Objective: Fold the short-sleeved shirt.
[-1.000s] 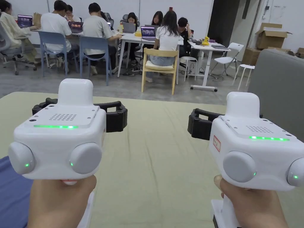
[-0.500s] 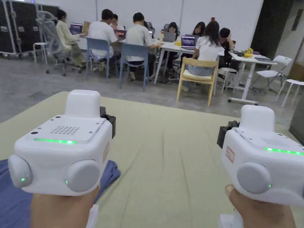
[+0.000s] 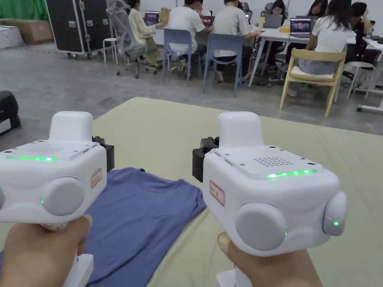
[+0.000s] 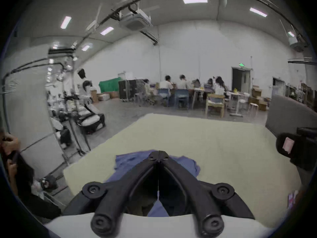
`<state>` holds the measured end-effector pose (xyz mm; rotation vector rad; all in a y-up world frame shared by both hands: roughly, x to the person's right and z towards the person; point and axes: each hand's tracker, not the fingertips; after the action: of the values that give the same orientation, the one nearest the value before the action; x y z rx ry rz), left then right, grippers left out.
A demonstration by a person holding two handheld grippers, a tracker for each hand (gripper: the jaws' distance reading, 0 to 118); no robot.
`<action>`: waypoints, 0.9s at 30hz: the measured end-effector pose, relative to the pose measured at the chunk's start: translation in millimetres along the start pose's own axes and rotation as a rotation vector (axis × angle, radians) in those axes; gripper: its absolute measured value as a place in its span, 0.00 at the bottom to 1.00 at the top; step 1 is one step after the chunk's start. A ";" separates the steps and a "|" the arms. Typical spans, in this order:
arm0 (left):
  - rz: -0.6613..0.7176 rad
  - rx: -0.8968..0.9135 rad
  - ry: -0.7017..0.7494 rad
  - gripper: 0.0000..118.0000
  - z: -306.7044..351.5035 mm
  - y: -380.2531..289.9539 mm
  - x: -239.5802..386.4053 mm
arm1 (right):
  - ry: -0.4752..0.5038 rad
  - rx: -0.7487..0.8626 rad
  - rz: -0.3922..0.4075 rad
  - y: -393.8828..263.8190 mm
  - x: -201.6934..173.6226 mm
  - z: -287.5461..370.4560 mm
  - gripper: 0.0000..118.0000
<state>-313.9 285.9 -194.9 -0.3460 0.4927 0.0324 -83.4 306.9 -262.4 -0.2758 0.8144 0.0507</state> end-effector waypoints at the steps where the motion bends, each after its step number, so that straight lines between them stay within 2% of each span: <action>1: -0.010 -0.059 -0.039 0.00 -28.8 -6.6 8.8 | -0.018 -0.016 0.008 -5.0 9.8 0.2 0.04; 4: -0.027 -0.221 -0.158 0.00 -123.0 -37.4 40.4 | -0.076 -0.076 0.019 -18.7 30.6 -17.6 0.04; 7: -0.038 -0.409 -0.247 0.00 -214.1 -78.3 78.5 | -0.084 -0.153 0.022 -35.3 52.1 -34.5 0.04; 10: 0.016 -0.554 -0.250 0.00 -301.1 -123.5 95.4 | -0.115 -0.218 0.047 -48.6 70.4 -51.2 0.04; 14: 0.018 -0.630 -0.207 0.00 -368.4 -157.8 109.4 | -0.128 -0.278 0.041 -63.9 96.4 -76.0 0.04; 15: 0.016 -0.622 -0.207 0.20 -381.1 -162.8 111.5 | -0.129 -0.290 0.033 -67.5 103.1 -81.4 0.04; 16: 0.007 -0.604 -0.212 0.50 -389.8 -169.0 114.2 | -0.126 -0.299 0.025 -71.7 109.9 -85.9 0.04; 17: -0.047 -0.588 -0.198 0.66 -399.7 -173.6 120.0 | -0.122 -0.305 0.014 -78.6 117.4 -90.8 0.04; 18: -0.105 -0.673 -0.149 0.66 -405.8 -179.7 128.7 | -0.123 -0.313 0.002 -83.5 123.1 -94.7 0.04; 19: -0.133 -0.700 -0.132 0.94 -410.3 -185.2 129.5 | -0.125 -0.323 -0.008 -88.5 128.3 -98.2 0.04; 22: -0.101 -0.702 -0.195 0.93 -424.2 -197.4 132.8 | -0.145 -0.360 -0.026 -101.4 139.9 -105.7 0.04; 26: -0.095 -0.692 -0.196 0.94 -418.6 -191.5 127.9 | -0.147 -0.372 -0.029 -112.1 144.6 -103.7 0.04; 27: -0.109 -0.676 -0.193 0.91 -413.1 -190.2 127.0 | -0.153 -0.375 -0.025 -113.5 144.2 -102.4 0.04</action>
<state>-369.5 -37.5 -534.5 -1.0213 0.2577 0.1267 -40.1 161.9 -408.3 -0.6286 0.6454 0.1996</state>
